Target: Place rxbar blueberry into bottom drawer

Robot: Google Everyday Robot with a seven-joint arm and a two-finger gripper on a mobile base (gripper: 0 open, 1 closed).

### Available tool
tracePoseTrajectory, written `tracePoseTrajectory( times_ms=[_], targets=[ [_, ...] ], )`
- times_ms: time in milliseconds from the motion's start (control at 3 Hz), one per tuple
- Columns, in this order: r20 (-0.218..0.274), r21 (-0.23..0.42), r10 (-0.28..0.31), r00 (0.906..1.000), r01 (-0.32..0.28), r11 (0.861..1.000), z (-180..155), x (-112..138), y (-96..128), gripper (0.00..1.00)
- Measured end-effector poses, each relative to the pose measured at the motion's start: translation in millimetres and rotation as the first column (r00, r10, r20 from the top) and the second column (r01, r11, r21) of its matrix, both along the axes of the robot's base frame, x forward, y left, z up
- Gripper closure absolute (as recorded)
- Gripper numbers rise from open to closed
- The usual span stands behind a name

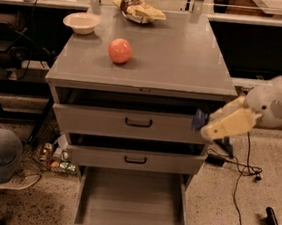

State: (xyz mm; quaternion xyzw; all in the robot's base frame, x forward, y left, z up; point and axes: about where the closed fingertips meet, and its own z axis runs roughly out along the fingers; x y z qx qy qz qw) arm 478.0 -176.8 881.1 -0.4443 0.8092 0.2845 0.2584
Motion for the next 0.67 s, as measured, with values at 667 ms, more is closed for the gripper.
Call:
tracePoseTrajectory(
  times_ms=[667],
  targets=[
    [-0.239,0.058,0.047,0.9699,-0.034,0.998,-103.6,-58.9,38.1,1.0]
  ],
)
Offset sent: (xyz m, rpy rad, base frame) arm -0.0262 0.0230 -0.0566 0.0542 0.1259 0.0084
